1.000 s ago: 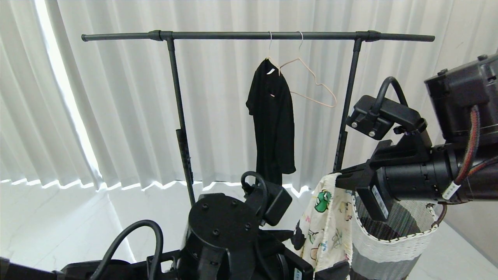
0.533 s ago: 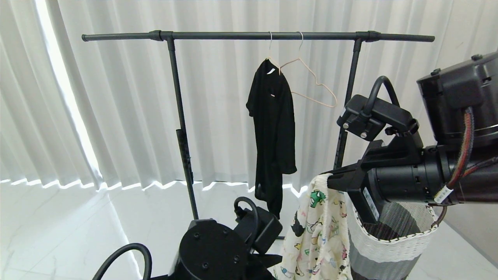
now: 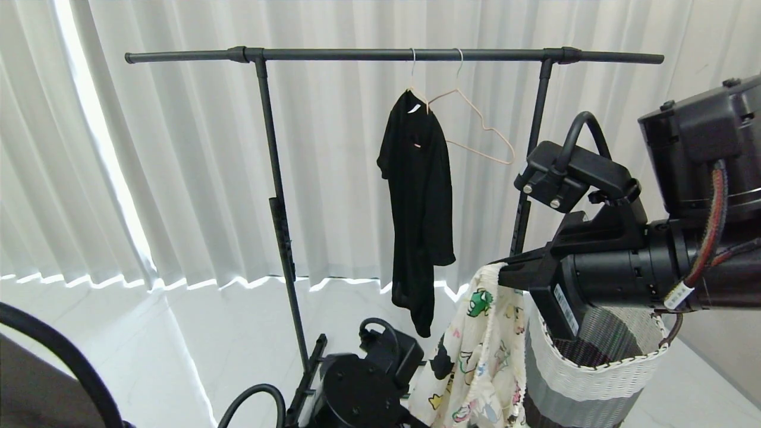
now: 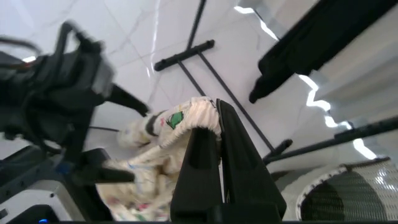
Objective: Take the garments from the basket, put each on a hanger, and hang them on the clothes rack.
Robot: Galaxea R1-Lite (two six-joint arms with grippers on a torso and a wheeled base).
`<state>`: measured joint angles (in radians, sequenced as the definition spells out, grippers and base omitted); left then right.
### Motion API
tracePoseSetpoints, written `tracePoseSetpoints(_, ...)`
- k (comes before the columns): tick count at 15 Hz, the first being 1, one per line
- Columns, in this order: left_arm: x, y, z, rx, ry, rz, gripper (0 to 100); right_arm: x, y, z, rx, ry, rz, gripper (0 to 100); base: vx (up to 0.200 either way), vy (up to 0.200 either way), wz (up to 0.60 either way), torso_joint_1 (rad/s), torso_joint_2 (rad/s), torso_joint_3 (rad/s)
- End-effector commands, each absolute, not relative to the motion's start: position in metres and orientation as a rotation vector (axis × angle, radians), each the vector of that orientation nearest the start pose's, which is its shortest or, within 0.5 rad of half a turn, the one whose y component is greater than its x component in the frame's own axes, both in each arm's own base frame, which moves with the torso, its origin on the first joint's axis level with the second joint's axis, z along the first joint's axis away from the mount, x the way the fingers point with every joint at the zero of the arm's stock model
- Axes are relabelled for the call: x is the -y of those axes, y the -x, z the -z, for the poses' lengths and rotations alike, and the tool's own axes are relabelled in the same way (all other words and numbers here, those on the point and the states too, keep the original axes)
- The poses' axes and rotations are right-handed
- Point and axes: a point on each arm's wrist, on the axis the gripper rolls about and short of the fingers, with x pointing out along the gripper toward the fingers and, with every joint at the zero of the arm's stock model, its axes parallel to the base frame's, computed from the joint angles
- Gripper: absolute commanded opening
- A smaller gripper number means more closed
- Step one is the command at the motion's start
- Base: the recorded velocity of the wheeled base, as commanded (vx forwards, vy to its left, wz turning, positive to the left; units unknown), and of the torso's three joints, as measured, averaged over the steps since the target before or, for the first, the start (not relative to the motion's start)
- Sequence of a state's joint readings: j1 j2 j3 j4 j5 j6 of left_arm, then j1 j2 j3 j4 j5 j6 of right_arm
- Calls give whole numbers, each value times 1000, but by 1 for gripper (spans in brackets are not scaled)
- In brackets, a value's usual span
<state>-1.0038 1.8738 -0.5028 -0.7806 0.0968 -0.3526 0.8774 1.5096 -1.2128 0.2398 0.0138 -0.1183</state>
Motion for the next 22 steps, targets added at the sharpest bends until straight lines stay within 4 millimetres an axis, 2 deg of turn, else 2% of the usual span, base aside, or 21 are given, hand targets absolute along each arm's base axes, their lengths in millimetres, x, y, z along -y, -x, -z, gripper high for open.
tracePoseSetpoints(1,214,-140,-47,-737,-136,701,100,-188,-178,-266,-466,334,-819,0,0,0,0,0,0,0)
tracePoseSetpoints(3,203,-134,-53,-720,-144,699,100,-179,-186,-266,-480,328,-761,0,0,0,0,0,0,0)
tracePoseSetpoints(6,201,-133,-62,-691,-128,707,100,-170,-188,-266,-500,332,-719,0,0,0,0,0,0,0)
tracePoseSetpoints(7,200,-133,-62,-686,-129,707,0,-169,-187,-266,-503,335,-713,0,0,0,0,0,0,0)
tracePoseSetpoints(11,199,-132,-67,-654,-137,683,0,-162,-179,-265,-529,344,-708,0,0,0,0,0,0,0)
tracePoseSetpoints(15,188,-129,-110,-466,-163,760,0,-144,-164,-257,-572,360,-689,0,0,0,0,0,0,0)
tracePoseSetpoints(17,176,-140,-149,-489,-149,739,0,-143,-162,-260,-559,355,-688,0,0,0,0,0,0,0)
tracePoseSetpoints(19,162,-157,-209,-552,-104,758,0,-143,-164,-269,-528,341,-683,0,0,0,0,0,0,0)
tracePoseSetpoints(22,161,-179,-278,-484,-38,764,0,-144,-168,-303,-442,307,-679,0,0,0,0,0,0,0)
